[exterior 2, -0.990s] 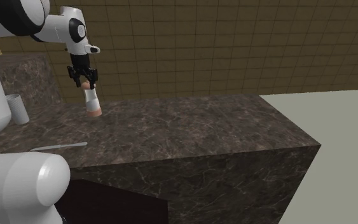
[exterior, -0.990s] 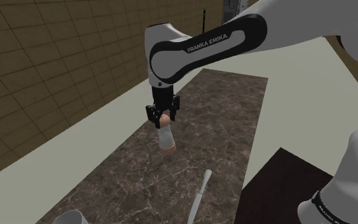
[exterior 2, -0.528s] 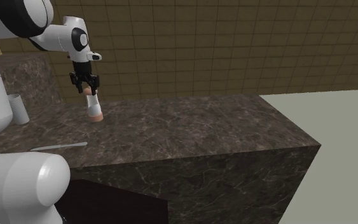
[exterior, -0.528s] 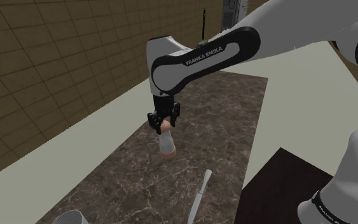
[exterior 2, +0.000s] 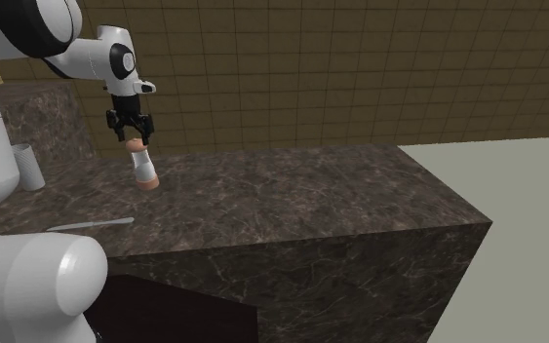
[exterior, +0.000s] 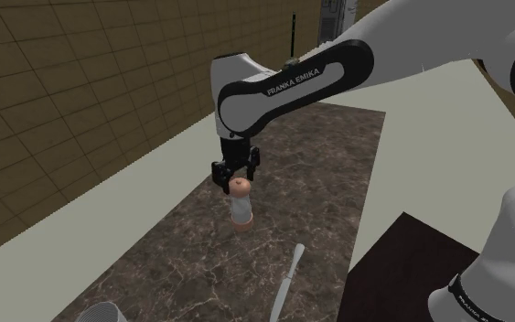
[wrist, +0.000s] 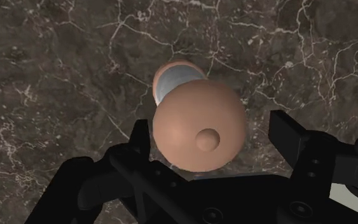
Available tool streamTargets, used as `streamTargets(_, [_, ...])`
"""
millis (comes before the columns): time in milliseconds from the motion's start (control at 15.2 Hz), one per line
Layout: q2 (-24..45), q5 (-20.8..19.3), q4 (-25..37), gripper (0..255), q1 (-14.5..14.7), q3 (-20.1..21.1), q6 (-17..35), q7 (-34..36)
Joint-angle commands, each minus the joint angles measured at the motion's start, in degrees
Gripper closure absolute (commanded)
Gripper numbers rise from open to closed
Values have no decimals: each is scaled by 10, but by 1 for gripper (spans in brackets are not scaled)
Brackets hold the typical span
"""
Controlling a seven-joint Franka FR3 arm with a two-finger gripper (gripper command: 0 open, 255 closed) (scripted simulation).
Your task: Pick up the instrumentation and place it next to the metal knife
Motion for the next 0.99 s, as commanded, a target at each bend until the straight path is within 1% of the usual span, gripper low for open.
streamTargets(0, [0, 0, 0, 0, 0, 0, 0, 0])
streamTargets(198, [0, 0, 0, 0, 0, 0, 0, 0])
streamTargets(462, [-18, -1, 50, 0, -3, -2, -68, 0])
streamTargets(924, [-18, -1, 50, 0, -3, -2, -68, 0])
